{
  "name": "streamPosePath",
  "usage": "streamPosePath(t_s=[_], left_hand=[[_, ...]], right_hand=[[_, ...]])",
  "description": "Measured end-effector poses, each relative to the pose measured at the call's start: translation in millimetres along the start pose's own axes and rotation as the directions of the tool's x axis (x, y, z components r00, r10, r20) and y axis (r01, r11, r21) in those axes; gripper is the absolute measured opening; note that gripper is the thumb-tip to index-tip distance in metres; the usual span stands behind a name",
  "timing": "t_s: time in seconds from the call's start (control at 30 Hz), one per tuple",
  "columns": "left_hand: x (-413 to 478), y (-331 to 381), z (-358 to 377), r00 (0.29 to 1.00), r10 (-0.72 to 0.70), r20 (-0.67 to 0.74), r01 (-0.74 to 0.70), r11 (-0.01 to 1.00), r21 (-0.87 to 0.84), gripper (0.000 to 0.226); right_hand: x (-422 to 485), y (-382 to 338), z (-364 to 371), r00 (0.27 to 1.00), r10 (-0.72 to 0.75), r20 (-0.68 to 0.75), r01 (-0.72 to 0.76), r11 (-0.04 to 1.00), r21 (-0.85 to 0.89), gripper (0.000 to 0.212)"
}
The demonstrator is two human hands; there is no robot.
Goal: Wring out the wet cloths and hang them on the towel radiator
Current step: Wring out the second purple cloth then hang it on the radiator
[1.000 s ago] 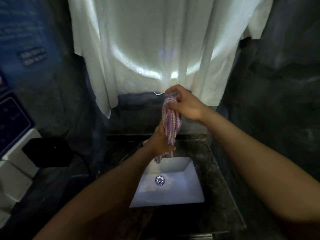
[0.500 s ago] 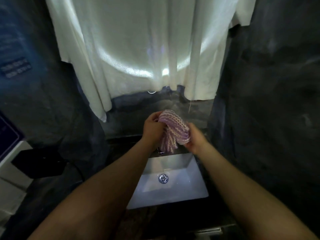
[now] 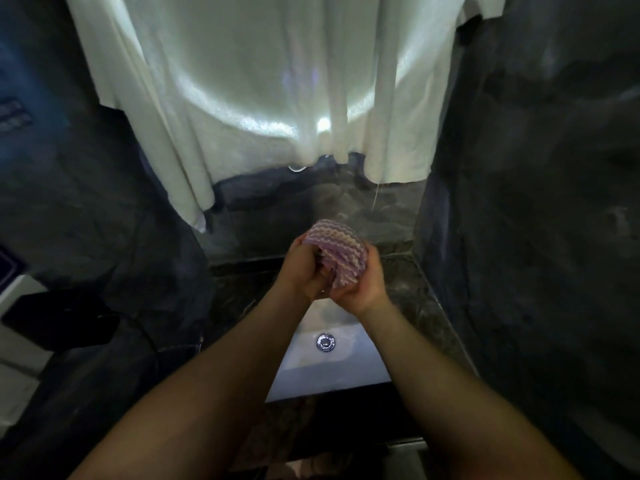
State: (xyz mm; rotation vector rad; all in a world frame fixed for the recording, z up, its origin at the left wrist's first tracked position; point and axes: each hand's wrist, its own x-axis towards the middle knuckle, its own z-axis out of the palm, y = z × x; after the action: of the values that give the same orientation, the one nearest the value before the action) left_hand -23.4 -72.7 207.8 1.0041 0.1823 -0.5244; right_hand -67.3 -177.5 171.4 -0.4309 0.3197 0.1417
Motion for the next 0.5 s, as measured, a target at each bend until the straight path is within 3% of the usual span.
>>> streamPosePath(t_s=[0.1, 0.2, 0.33, 0.4, 0.5], left_hand=[[-2, 9, -8, 0.994, 0.104, 0.042, -0.108, 0.989, 0.103, 0.056], [-3, 18, -26, 0.974, 0.108, 0.199, -0.140, 0.978, 0.154, 0.087], [-3, 20, -47, 0.915, 0.007, 0.403, -0.151, 0.933, 0.326, 0.107], [0, 18, -54, 0.900, 0.009, 0.435, -0.207, 0.889, 0.409, 0.100], [1, 20, -58, 0.933, 0.006, 0.361, -0.174, 0.884, 0.435, 0.073]], right_hand=[[7, -6, 3, 0.998, 0.003, -0.067, -0.007, 0.999, -0.054, 0.050], [13, -15, 1, 0.980, 0.059, -0.189, -0.095, 0.978, -0.187, 0.063], [15, -33, -4, 0.953, 0.182, -0.240, -0.253, 0.916, -0.310, 0.046], [16, -43, -6, 0.937, 0.231, -0.261, -0.310, 0.894, -0.323, 0.042], [19, -53, -9, 0.919, 0.235, -0.316, -0.337, 0.884, -0.323, 0.036]])
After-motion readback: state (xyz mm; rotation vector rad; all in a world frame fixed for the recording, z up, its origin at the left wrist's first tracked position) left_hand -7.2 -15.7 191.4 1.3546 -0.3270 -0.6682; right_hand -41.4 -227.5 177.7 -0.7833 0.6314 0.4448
